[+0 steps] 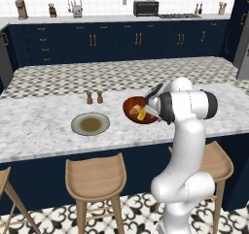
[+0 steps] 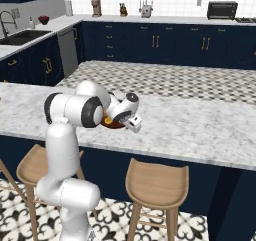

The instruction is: Pick the chicken drumstick and corn from their plates and place them in the bowl. Then put the bowl in the fridge.

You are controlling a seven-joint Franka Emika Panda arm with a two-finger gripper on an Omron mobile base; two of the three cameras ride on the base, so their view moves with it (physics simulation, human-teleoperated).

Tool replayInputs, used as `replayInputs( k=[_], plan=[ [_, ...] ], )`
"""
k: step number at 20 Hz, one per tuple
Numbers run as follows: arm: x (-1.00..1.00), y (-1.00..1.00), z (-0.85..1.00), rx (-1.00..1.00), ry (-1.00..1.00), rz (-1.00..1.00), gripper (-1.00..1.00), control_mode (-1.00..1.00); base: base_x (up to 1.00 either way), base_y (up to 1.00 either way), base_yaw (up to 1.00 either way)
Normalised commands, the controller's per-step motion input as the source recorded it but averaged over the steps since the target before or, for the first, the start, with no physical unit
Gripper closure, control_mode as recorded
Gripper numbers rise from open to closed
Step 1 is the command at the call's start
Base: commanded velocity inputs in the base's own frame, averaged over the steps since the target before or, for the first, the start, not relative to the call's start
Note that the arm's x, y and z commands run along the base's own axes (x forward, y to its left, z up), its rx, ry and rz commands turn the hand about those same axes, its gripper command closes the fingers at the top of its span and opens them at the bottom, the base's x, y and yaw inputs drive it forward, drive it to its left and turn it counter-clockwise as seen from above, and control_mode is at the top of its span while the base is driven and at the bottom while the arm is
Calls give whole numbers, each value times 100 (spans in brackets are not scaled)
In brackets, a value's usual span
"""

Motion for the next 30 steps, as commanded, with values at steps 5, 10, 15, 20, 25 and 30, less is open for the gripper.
replayInputs(
  k=[5, 10, 15, 20, 25, 30],
  plan=[
    [-6, 9, 20, 0, -6, 0, 100, -100, 0, 0, 0],
    [-1, 7, -1, 0, -3, -1, 100, -100, 0, 0, 0],
    [-28, 2, 16, 3, -23, -26, 100, -100, 0, 0, 0],
    [-65, 3, 63, 13, -7, -39, 100, -100, 0, 0, 0],
    [-61, 1, 90, 14, 5, -41, 100, -100, 0, 0, 0],
    [-71, 0, 95, 8, 1, -25, 100, -100, 0, 0, 0]
  ],
)
